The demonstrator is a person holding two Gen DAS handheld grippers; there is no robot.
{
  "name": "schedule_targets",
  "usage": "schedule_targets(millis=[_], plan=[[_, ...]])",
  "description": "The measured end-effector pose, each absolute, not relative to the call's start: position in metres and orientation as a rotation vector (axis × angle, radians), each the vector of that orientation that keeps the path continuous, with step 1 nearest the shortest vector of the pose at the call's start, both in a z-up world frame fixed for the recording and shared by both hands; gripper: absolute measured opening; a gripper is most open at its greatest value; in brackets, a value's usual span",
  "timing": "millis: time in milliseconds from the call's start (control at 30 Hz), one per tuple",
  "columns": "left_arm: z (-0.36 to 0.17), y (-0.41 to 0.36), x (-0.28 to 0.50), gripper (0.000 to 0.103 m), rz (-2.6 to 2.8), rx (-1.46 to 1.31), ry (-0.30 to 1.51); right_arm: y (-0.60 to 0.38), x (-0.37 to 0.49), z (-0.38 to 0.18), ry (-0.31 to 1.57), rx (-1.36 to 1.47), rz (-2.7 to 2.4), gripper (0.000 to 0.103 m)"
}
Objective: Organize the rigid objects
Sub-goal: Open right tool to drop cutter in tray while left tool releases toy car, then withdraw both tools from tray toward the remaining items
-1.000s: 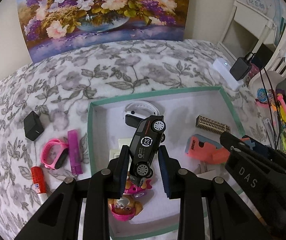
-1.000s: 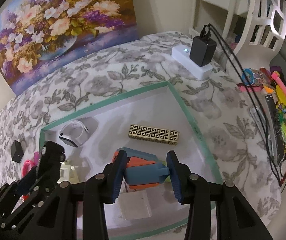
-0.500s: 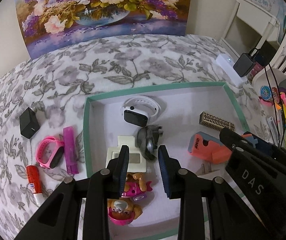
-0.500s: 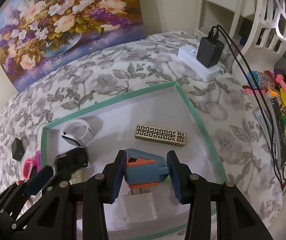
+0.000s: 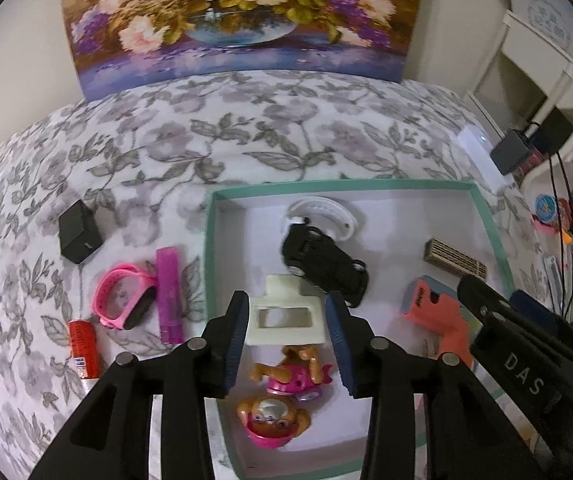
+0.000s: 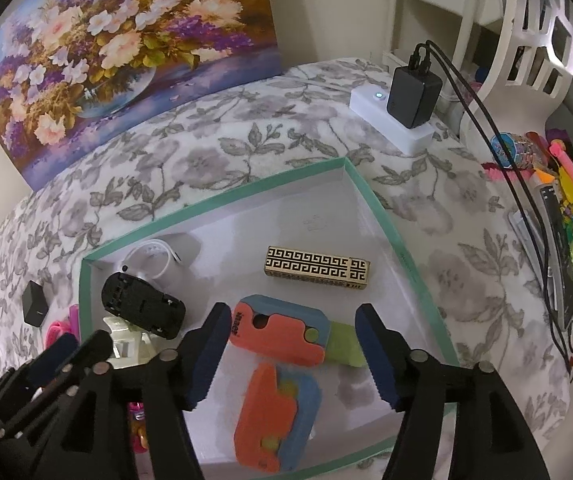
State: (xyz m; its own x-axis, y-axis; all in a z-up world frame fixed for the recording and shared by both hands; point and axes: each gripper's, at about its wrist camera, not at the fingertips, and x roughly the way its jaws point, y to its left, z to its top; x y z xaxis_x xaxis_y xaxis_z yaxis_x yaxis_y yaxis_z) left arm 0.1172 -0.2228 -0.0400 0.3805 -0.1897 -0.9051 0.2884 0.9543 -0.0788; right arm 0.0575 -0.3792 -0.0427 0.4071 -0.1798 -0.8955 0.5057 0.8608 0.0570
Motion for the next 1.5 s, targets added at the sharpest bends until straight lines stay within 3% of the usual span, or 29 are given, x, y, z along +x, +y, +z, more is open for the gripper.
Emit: schedule_targets(millis=[133, 233, 500, 633, 767, 1500], plan=[[-0.041, -0.211, 0.123, 0.053, -0.252, 0.076, 1.149, -0.378, 0.059, -0.047, 1.082, 0.344, -0.440, 0.072], [-0.044, -0.203, 0.128, 0.058, -0.205, 0.078, 1.162, -0.377, 0.059, -0.051, 1.090, 0.355, -0.433, 0.083], [-0.050, -0.179, 0.136, 0.064, -0.098, 0.061, 1.180, -0.374, 0.062, -0.056, 1.103, 0.366, -0.413, 0.084], [-0.052, -0.168, 0.139, 0.079, -0.055, 0.052, 1.182, -0.373, 0.061, -0.058, 1.104, 0.375, -0.413, 0.103], [-0.053, -0.158, 0.141, 0.086, -0.013, 0.047, 1.174, -0.372, 0.061, -0.058, 1.099, 0.376, -0.412, 0.103], [-0.027, -0.112, 0.146, 0.086, 0.036, 0.002, 1.114, -0.346, 0.063, -0.031, 1.022, 0.359, -0.355, 0.103]])
